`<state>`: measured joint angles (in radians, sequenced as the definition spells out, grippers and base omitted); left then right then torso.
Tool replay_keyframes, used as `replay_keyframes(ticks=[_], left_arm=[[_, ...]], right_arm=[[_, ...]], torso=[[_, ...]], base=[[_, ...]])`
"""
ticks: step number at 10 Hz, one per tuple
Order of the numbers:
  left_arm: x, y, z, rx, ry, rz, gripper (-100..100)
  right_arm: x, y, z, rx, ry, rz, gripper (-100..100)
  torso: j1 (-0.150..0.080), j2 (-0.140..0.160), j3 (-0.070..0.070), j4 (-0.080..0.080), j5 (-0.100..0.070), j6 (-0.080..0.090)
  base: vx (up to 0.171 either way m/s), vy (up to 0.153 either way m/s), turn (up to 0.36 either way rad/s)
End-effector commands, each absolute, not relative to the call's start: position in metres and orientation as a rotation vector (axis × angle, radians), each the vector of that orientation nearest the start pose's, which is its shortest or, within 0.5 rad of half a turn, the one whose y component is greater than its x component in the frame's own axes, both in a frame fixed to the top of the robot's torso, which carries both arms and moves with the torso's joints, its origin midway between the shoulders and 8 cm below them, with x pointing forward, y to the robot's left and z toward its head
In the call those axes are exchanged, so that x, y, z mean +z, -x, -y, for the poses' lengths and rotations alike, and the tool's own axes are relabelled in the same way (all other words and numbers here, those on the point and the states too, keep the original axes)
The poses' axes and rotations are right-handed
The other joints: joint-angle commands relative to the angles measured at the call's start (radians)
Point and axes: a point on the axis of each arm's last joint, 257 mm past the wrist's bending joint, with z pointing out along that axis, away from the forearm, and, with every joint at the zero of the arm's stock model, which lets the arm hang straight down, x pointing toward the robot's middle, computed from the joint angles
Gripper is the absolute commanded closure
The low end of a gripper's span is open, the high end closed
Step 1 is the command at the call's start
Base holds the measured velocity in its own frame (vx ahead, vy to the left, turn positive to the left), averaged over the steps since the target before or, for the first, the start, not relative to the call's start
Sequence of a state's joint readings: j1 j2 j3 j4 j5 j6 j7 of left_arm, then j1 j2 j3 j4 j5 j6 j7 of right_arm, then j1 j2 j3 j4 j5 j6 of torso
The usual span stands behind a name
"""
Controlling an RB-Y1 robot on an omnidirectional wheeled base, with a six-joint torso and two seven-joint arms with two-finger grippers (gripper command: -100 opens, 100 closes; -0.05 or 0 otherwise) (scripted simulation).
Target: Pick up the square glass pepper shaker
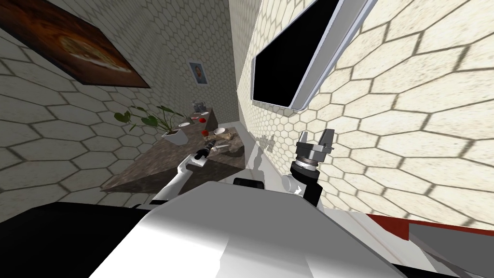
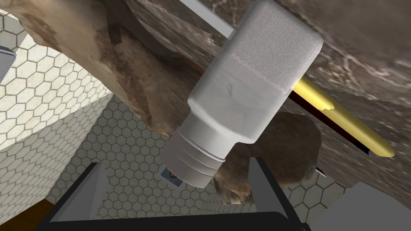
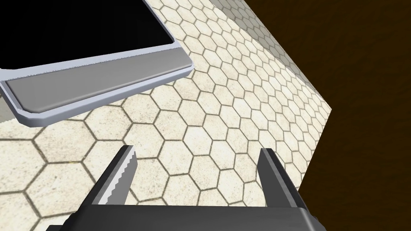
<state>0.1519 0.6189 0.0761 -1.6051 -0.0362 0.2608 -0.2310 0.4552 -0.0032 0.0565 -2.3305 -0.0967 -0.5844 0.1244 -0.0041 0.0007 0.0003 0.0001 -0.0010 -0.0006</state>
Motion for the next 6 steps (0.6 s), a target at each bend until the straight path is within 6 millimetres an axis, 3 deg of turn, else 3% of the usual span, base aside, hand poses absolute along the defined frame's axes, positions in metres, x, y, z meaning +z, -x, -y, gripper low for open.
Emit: replay_keyframes(ticks=[1,6], left_arm=[[-0.269,-0.479,-0.5,-0.202,0.815,-1.715,-100],[-0.291,-0.472,-0.531,-0.037,0.816,-1.819,-100]], right_arm=[[0.074,-0.32,0.265,1.352,-0.546,-0.458,0],[0.074,-0.32,0.265,1.352,-0.546,-0.458,0]], torso=[[0.0,0.0,0.0,0.0,0.0,0.0],[-0.001,0.0,0.0,0.0,0.0,0.0]], base=[[-0.007,-0.071,-0.03],[-0.006,-0.064,-0.011]])
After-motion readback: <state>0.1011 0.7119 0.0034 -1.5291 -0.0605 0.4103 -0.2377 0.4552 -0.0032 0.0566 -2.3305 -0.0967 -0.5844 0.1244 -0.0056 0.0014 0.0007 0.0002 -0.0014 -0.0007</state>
